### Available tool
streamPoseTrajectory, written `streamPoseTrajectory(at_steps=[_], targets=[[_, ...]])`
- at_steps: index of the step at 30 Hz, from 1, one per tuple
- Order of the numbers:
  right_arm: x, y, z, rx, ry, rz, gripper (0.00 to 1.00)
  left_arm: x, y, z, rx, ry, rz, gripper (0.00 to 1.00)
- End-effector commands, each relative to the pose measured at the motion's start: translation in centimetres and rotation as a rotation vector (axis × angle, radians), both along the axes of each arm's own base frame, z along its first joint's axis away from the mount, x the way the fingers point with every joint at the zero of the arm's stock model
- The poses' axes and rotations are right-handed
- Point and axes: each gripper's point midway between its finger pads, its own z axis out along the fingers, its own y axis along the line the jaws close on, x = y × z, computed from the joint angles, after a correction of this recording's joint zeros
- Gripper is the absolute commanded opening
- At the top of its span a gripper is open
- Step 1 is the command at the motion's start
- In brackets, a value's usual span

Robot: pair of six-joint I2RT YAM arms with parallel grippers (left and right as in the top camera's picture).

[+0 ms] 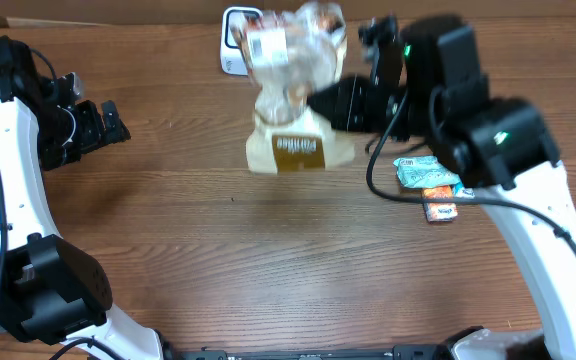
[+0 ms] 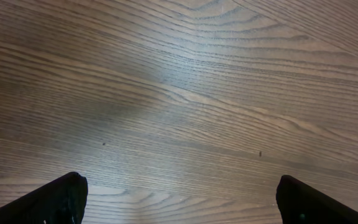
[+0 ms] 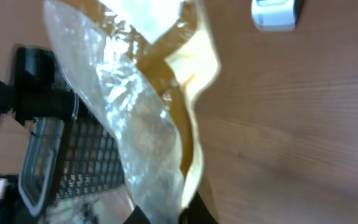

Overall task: Scan the item barcode
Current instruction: 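Lift the bag with the right gripper and hold it at the scanner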

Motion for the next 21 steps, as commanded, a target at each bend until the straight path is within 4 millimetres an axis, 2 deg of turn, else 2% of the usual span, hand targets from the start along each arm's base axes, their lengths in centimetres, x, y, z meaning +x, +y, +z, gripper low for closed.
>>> streamPoseTrajectory(at_steps=[1, 3, 6, 10, 13, 18, 21], targets=[[2.9, 0.0, 1.5, -0.114, -0.118, -0.028, 0.04, 0.2, 0.1, 0.5, 0.019, -0.019, -0.018, 1.00], [4.5, 0.5, 1.7, -0.160, -0.149, -0.051, 0.04, 0.2, 0.1, 0.5, 0.019, -0.019, -0.018, 1.00], [6.8, 1.2, 0.7, -0.250, -0.203, -0.092, 0.04, 0.2, 0.1, 0.5, 0.019, -0.019, -0.018, 1.00], [11.3, 0.2, -3.0, -0.525, -0.292, -0.251, 0.04, 0.2, 0.1, 0.5, 0.019, -0.019, -0.018, 1.00], [14.7, 1.0, -6.0, -0.704, -0.379, -0.268, 0.04, 0.2, 0.1, 0.5, 0.019, -0.019, -0.018, 1.00], [20.7, 1.8, -9.2, -0.886, -0.534, -0.351, 0.04, 0.2, 0.1, 0.5, 0.019, -0.019, -0.018, 1.00], [24.0, 2.2, -10.9, -1.088, -0.675, -0.322, 0.04, 0.2, 0.1, 0.5, 0.019, -0.019, -0.018, 1.00]])
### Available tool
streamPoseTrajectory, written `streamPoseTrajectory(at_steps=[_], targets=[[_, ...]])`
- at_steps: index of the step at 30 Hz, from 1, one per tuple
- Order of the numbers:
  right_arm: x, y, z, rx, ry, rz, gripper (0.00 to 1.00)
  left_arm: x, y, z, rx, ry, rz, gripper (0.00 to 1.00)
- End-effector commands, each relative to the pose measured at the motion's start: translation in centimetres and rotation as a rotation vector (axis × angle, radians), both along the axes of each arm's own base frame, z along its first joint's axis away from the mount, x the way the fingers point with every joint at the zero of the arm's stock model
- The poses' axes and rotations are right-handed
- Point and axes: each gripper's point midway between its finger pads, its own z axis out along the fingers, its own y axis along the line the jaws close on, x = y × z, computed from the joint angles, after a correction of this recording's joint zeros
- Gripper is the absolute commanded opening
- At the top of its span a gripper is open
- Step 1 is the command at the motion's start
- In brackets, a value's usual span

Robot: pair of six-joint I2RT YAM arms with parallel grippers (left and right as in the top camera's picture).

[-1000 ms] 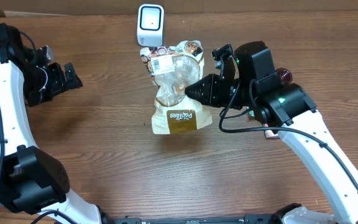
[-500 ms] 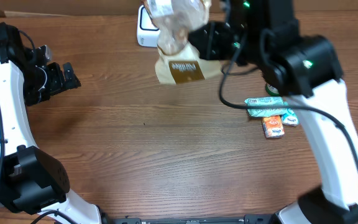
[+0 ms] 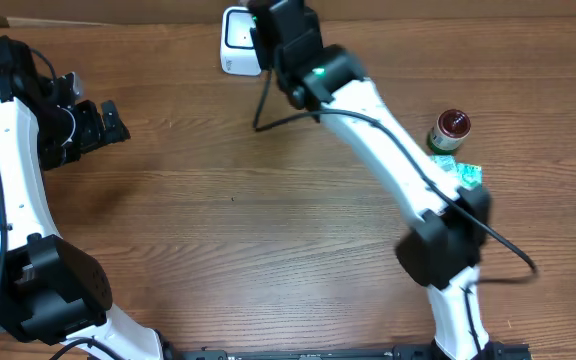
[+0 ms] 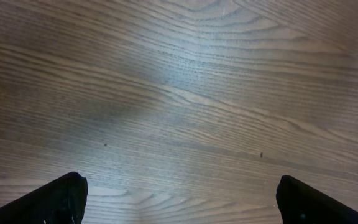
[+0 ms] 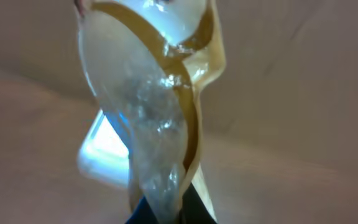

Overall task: Scan the item barcode
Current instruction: 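Lift the bag with the right gripper and hold it at the scanner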

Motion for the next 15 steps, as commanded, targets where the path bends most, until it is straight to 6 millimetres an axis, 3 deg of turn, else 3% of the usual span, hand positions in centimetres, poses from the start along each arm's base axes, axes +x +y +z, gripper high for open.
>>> streamPoseTrajectory(at_steps=[1, 5, 10, 15], targets=[[2.8, -2.3, 0.0, -0.388, -0.126, -0.062, 0.04, 0.1, 0.1, 0.5, 0.016, -0.018, -0.018, 1.00], [5.4, -0.7, -0.9, -0.625, -0.231, 0.020, 0.04, 0.1, 0.1, 0.5, 0.016, -0.018, -0.018, 1.00], [6.5, 1.1, -2.9, -0.669, -0.268, 0.099, 0.04, 0.1, 0.1, 0.5, 0.016, -0.018, -0.018, 1.00], [6.9, 1.0, -6.0, -0.699, -0.221, 0.115, 0.04, 0.1, 0.1, 0.5, 0.016, -0.018, -0.018, 1.00]])
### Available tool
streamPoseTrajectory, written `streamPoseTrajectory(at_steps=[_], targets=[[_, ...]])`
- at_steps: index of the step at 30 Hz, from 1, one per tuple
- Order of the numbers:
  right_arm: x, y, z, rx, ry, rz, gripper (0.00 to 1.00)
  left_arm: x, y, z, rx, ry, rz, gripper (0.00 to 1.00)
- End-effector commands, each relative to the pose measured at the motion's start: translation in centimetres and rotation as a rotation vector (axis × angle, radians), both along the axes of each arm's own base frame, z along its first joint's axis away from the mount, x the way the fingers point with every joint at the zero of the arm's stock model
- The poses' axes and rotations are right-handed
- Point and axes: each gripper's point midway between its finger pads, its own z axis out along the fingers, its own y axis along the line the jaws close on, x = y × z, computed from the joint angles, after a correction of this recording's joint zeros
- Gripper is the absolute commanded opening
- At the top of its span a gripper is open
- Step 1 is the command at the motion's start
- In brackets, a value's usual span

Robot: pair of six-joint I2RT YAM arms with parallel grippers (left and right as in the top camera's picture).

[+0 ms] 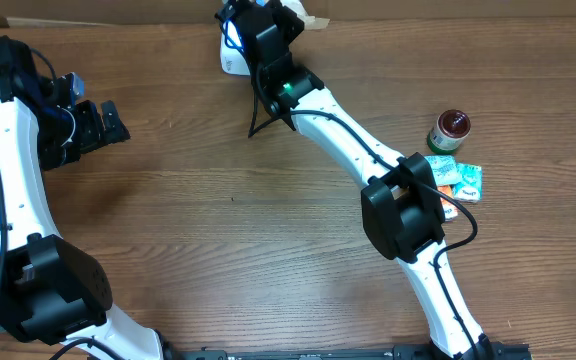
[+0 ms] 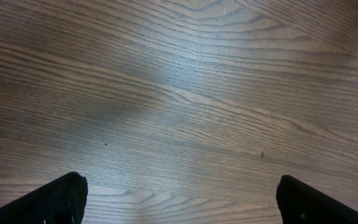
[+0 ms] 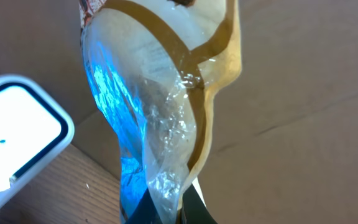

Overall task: Scan the item barcode
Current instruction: 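Lift the bag with the right gripper and hold it at the scanner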

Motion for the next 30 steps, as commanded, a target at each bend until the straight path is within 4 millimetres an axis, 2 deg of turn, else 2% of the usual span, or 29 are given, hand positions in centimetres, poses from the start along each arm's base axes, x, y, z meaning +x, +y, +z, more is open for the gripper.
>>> streamPoseTrajectory(at_steps=[1, 4, 8, 17, 30], targets=[[0.7, -0.2, -1.7, -0.064, 0.016, 0.003, 0.04, 0.1, 0.0, 0.5, 0.013, -0.018, -0.019, 1.00], [0.9, -0.2, -3.3, -0.076, 0.034, 0.002, 0.04, 0.1, 0.0, 0.5, 0.013, -0.018, -0.019, 1.00], [1.3, -0.4, -4.3, -0.079, 0.039, -0.003, 0.04, 0.1, 0.0, 0.5, 0.013, -0.018, -0.019, 1.00], [2.1, -1.5, -3.7, -0.056, 0.007, -0.024, 0.04, 0.1, 0.0, 0.5, 0.013, -0.018, -0.019, 1.00], [1.8, -1.3, -4.5, -0.074, 0.037, -0.013, 0.04, 0.1, 0.0, 0.5, 0.013, -0.018, -0.019, 1.00]])
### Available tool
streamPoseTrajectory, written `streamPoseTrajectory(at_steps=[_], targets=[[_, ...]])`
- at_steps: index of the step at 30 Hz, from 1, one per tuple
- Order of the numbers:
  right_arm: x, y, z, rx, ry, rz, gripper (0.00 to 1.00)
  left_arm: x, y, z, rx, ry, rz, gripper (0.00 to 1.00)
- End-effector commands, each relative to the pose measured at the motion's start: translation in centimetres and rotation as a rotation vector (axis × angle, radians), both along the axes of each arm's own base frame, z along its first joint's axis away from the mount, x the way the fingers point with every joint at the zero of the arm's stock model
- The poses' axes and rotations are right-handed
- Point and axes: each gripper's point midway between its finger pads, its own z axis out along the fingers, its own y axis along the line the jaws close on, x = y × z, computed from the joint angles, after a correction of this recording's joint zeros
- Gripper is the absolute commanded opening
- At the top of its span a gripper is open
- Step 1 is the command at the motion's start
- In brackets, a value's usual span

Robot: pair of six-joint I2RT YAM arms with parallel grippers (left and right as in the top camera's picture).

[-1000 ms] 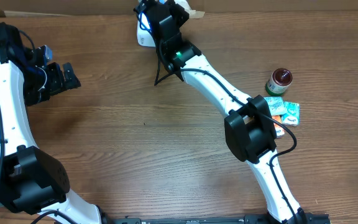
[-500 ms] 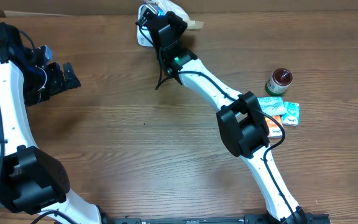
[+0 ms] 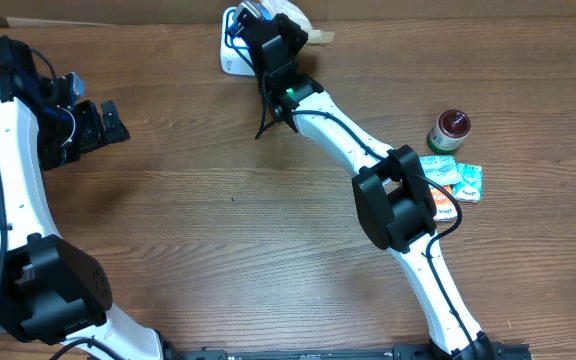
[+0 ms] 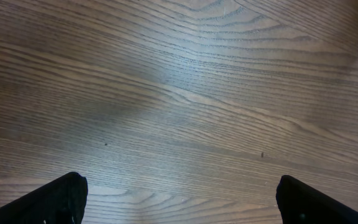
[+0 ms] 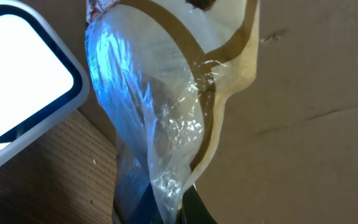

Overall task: Scan the item barcode
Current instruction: 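Lift the bag with the right gripper and hold it at the scanner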

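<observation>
The item is a clear plastic bag [image 5: 160, 124] with a cream and brown label. My right gripper [image 5: 166, 211] is shut on its lower end. Blue light falls on the bag's left side. The white scanner [image 5: 17, 99] sits just left of the bag, its flat face toward it. From overhead, my right gripper [image 3: 268, 32] is stretched to the table's far edge over the scanner [image 3: 230, 55], with a bit of the bag [image 3: 296, 14] showing. My left gripper [image 3: 106, 122] stays at the left, open above bare wood [image 4: 179, 93].
A jar with a red lid [image 3: 449, 130] and several snack packets [image 3: 454, 178] lie at the right. A cardboard wall [image 5: 316, 93] runs along the back edge behind the scanner. The right arm's cable [image 3: 264, 110] hangs near the scanner.
The bag in my right gripper has come a little nearer the scanner, which now fills more of the right wrist view. The blue light is still on the bag. The left arm is unchanged.
My right gripper first held the bag up high over the back middle of the table. Then it was at the far edge by the scanner. Then blue light showed on the bag, and it stays there now, close to the scanner face.
</observation>
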Motion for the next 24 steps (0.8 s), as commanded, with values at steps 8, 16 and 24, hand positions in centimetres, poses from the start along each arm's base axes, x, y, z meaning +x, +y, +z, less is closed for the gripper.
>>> streamPoseTrajectory(at_steps=[8, 16, 24], targets=[[-0.4, 0.8, 1.2, 0.006, -0.016, 0.006, 0.04, 0.1, 0.0, 0.5, 0.013, -0.019, -0.019, 1.00], [-1.8, 2.0, 5.8, 0.048, -0.061, 0.028, 0.04, 0.1, 0.0, 0.5, 0.013, -0.019, -0.019, 1.00], [-5.3, 1.0, 13.6, 0.324, -0.054, 0.004, 0.04, 0.1, 0.0, 0.5, 0.013, -0.019, -0.019, 1.00]])
